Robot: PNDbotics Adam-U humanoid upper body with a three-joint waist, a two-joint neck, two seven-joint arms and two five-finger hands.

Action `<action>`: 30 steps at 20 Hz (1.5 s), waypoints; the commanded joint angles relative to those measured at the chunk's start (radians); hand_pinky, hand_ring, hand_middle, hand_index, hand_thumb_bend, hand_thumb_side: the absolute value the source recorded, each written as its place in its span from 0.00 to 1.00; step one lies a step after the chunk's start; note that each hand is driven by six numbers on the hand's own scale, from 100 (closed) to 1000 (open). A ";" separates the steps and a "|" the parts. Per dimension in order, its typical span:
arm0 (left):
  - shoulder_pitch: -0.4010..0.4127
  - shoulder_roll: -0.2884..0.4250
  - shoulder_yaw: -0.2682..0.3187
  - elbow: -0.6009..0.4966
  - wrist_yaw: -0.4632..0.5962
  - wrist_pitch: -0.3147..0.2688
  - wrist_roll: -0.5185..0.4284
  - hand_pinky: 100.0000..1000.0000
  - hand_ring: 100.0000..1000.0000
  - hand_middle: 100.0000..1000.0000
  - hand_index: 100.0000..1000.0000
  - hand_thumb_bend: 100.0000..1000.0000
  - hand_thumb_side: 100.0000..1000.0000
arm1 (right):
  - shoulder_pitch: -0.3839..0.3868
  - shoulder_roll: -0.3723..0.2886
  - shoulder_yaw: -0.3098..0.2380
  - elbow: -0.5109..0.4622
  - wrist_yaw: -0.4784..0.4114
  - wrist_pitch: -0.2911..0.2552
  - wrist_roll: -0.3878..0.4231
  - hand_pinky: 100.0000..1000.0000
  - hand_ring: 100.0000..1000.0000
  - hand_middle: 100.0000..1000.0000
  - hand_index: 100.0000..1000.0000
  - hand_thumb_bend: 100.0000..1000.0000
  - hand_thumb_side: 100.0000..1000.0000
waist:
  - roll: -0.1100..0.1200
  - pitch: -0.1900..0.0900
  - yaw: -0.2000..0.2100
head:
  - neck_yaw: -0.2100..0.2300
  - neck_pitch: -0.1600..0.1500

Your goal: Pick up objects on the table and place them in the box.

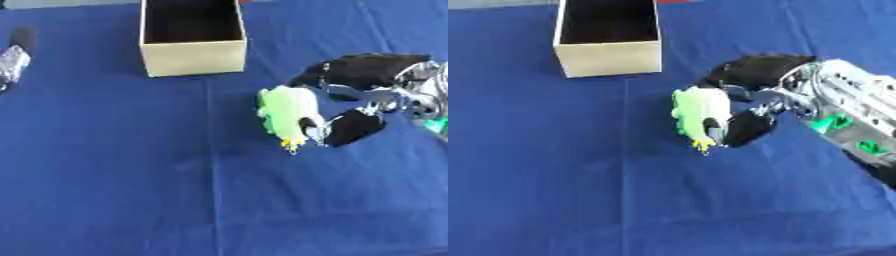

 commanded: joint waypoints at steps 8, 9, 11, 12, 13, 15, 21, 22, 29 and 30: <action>0.000 0.014 0.018 -0.014 -0.004 0.008 -0.002 0.41 0.56 0.56 0.74 0.29 0.51 | -0.013 -0.007 -0.011 0.012 -0.001 0.007 0.023 0.96 0.97 0.89 1.00 0.00 0.50 | 0.001 -0.021 0.002 | -0.001 -0.007; 0.001 0.012 0.018 -0.014 -0.003 0.009 -0.003 0.41 0.56 0.56 0.74 0.28 0.50 | -0.014 -0.005 -0.010 0.012 -0.002 0.007 0.023 0.96 0.97 0.89 1.00 0.00 0.53 | 0.001 -0.020 0.001 | -0.002 -0.007; 0.002 0.009 0.018 -0.014 -0.003 0.011 -0.006 0.41 0.56 0.56 0.74 0.28 0.50 | -0.017 0.000 -0.005 0.018 0.000 0.005 0.027 0.96 0.97 0.89 1.00 0.00 0.58 | 0.001 -0.019 0.000 | -0.003 -0.007; 0.003 0.008 0.018 -0.014 -0.002 0.011 -0.008 0.41 0.56 0.56 0.74 0.28 0.50 | -0.019 0.003 -0.002 0.023 0.003 0.002 0.029 0.96 0.97 0.89 1.00 0.00 0.60 | 0.001 -0.019 0.001 | -0.003 -0.006; 0.003 0.008 0.018 -0.014 -0.002 0.012 -0.009 0.41 0.55 0.56 0.74 0.28 0.50 | -0.020 0.007 0.002 0.030 0.007 -0.002 0.032 0.96 0.97 0.90 1.00 0.01 0.63 | 0.001 -0.018 0.001 | -0.003 -0.006; 0.003 0.007 0.018 -0.014 -0.001 0.012 -0.010 0.40 0.55 0.56 0.74 0.29 0.50 | -0.025 0.015 0.010 0.049 0.016 -0.011 0.035 0.96 0.97 0.90 1.00 0.03 0.70 | 0.002 -0.017 0.002 | -0.003 -0.006; 0.005 0.003 0.020 -0.014 0.001 0.014 -0.010 0.40 0.55 0.55 0.74 0.27 0.49 | -0.035 0.037 0.025 0.100 0.074 -0.050 0.034 0.97 0.98 0.90 1.00 0.12 0.81 | 0.004 -0.012 0.004 | -0.004 -0.005; 0.005 0.003 0.020 -0.014 0.000 0.015 -0.010 0.40 0.55 0.55 0.74 0.27 0.49 | -0.035 0.039 0.025 0.105 0.083 -0.056 0.032 0.97 0.98 0.90 1.00 0.12 0.81 | 0.004 -0.011 0.004 | -0.003 -0.005; 0.006 -0.003 0.021 -0.014 0.002 0.017 -0.013 0.39 0.54 0.54 0.73 0.28 0.49 | -0.040 0.051 0.020 0.123 0.106 -0.066 0.023 0.97 0.97 0.90 1.00 0.13 0.78 | 0.004 -0.003 0.004 | -0.002 -0.007; 0.007 -0.004 0.022 -0.014 0.002 0.017 -0.013 0.39 0.54 0.54 0.73 0.28 0.49 | -0.041 0.052 0.020 0.124 0.106 -0.066 0.023 0.97 0.97 0.90 1.00 0.13 0.78 | 0.003 -0.002 0.004 | -0.002 -0.008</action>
